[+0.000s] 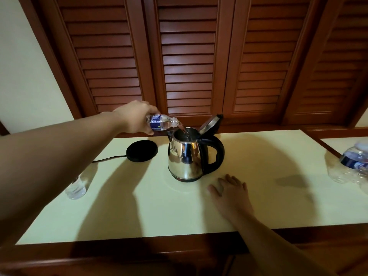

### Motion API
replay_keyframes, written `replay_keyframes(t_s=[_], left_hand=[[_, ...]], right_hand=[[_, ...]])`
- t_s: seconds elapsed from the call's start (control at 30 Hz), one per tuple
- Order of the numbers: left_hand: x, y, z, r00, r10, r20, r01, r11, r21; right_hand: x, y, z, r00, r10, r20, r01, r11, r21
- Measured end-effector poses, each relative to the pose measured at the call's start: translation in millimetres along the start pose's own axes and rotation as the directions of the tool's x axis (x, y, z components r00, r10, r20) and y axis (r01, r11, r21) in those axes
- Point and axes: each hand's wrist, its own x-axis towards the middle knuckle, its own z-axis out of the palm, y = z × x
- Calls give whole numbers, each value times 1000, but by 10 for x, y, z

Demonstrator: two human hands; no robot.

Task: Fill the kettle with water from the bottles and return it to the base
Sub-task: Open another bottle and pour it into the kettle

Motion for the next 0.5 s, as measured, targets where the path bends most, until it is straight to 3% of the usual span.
replay_keyframes(t_s=[0.5], left_hand=[[41, -6, -117, 996, 58, 65, -57, 998, -13]], right_hand=[[30, 34, 43, 1000, 6, 4, -6, 1000, 0]])
